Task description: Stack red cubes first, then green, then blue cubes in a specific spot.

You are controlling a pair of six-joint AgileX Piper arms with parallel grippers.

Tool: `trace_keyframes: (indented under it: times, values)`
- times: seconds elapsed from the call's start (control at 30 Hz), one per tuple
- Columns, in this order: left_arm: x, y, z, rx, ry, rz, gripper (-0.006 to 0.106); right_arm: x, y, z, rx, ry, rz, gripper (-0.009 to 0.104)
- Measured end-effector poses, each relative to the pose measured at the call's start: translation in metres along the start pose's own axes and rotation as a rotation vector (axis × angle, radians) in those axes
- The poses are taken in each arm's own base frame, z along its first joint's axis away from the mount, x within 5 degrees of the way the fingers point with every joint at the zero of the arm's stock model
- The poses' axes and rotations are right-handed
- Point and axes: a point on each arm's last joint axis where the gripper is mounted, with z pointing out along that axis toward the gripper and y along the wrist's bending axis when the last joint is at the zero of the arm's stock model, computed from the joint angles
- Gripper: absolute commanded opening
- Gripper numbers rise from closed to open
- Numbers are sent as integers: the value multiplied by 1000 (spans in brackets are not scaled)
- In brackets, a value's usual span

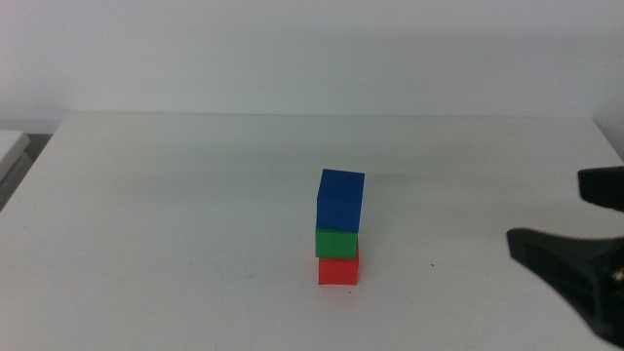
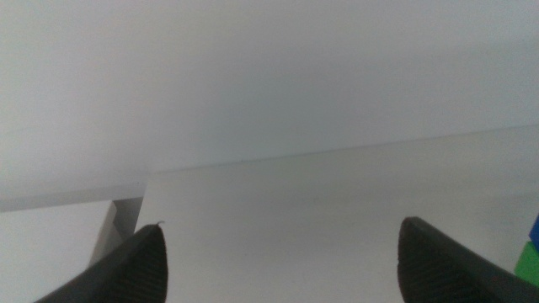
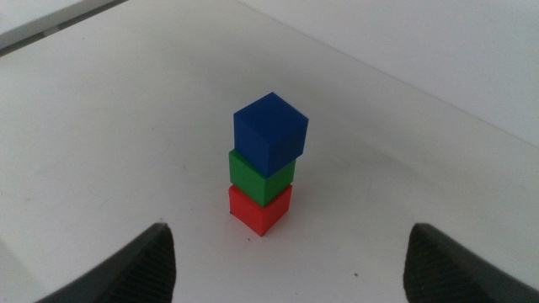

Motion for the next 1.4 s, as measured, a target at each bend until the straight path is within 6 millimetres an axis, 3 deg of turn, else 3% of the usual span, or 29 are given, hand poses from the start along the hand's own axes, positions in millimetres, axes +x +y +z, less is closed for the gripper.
trace_keyframes:
  times: [0.17, 0.33, 0.6, 0.9, 1.4]
  values:
    - [19, 0, 3, -17, -79, -3, 94, 36, 5, 20, -57, -6, 57, 93]
    - [67, -2, 11, -32, -134, -14, 94, 83, -9, 31, 9, 11, 264, 93]
    - [148, -8, 15, -26, -156, -55, 94, 132, -42, 9, 333, -108, 483, 93]
    - [191, -10, 28, -21, -93, -75, 94, 140, -43, -22, 484, -315, 528, 93]
    - [194, -10, 29, -22, -92, -75, 94, 139, -35, -36, 466, -432, 524, 93]
